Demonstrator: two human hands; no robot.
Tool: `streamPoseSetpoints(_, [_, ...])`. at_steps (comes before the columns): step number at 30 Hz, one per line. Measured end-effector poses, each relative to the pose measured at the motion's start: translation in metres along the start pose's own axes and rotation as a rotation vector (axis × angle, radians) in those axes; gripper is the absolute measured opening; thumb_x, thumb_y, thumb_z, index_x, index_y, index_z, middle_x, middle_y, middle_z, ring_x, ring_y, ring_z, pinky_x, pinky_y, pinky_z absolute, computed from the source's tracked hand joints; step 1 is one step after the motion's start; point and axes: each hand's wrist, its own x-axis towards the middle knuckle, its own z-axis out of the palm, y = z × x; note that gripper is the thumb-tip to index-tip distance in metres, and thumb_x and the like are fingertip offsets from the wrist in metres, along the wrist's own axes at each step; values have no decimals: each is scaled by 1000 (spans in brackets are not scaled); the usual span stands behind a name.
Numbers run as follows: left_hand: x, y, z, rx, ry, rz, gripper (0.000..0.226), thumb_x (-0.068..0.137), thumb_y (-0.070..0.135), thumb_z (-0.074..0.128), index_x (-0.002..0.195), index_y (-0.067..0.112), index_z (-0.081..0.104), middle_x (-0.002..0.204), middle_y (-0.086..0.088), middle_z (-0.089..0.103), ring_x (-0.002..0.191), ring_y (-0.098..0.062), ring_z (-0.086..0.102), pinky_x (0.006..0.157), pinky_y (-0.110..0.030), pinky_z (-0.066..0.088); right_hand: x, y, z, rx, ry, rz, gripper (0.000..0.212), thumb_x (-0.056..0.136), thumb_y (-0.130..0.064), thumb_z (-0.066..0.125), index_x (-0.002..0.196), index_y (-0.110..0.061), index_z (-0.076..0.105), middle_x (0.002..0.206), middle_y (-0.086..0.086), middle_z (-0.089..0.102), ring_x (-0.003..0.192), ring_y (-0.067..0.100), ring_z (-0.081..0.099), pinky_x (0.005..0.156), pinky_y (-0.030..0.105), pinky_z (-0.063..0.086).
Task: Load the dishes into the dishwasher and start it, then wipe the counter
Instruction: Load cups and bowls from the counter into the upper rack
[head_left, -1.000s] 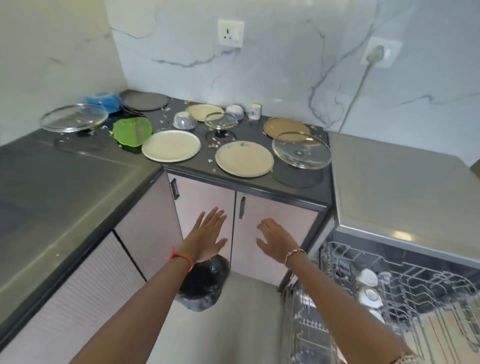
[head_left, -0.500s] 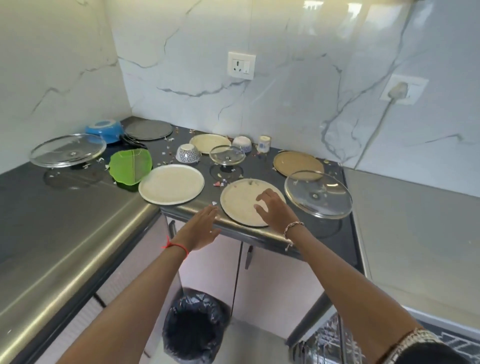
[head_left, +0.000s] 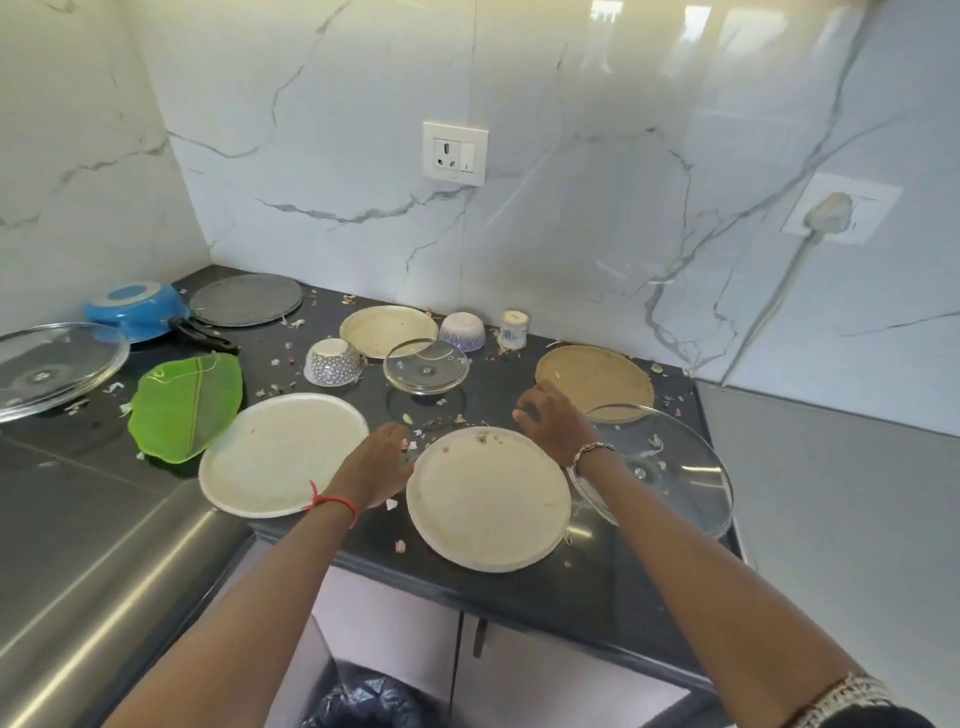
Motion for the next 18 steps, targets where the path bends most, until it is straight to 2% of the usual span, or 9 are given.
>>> streamPoseSetpoints(4, [44, -19, 7, -7, -20, -44, 37, 89, 17, 56, 122, 1, 51, 123, -11, 51, 114, -26, 50, 94, -29, 38, 46, 18, 1, -8, 12, 23, 26, 94, -22, 51, 107, -2, 59, 111, 12, 51, 99, 24, 55, 86, 27, 43])
streamPoseSetpoints(7, [80, -39, 9, 34, -57, -89, 31, 85, 20, 59, 109, 1, 53, 111, -10, 53, 106, -26, 52, 87, -27, 38, 84, 30, 2, -34, 4, 43, 28, 95, -24, 49, 109, -3, 58, 114, 11, 50, 101, 24, 53, 87, 28, 42])
streamPoseSetpoints(10, [114, -59, 10, 74, -34, -126, 42, 81, 24, 60, 115, 1, 52, 115, -11, 53, 110, -27, 50, 95, -32, 40, 122, 41, 5, -39, -14, 63, 30, 95, -25, 49, 113, -2, 57, 117, 13, 48, 103, 26, 52, 90, 30, 41])
streamPoseSetpoints(13, [140, -74, 7, 128, -55, -143, 57, 79, 32, 62, 125, 2, 47, 122, -12, 50, 119, -28, 45, 103, -34, 34, 162, 49, 9, -21, -23, 89, 32, 95, -24, 50, 115, 1, 55, 120, 15, 47, 108, 29, 50, 93, 33, 40])
streamPoseSetpoints(15, [153, -83, 7, 155, -102, -142, 70, 82, 39, 60, 136, 2, 36, 134, -14, 42, 130, -29, 36, 109, -34, 27, 183, 54, 13, -1, -23, 106, 35, 95, -23, 49, 120, 2, 52, 125, 17, 44, 114, 30, 47, 97, 34, 37])
streamPoseSetpoints(17, [165, -92, 9, 183, -193, -164, 87, 87, 49, 53, 148, 3, 10, 154, -15, 15, 144, -27, 13, 117, -35, 12, 205, 60, 18, 6, -30, 121, 37, 95, -22, 49, 125, 1, 49, 131, 17, 40, 119, 31, 43, 101, 35, 34])
streamPoseSetpoints(18, [170, -96, 11, 191, -237, -174, 93, 88, 56, 48, 150, 6, -1, 157, -13, 2, 146, -24, 2, 117, -35, 5, 216, 62, 20, 2, -35, 125, 37, 96, -22, 48, 126, 1, 48, 132, 17, 38, 121, 32, 41, 102, 36, 33])
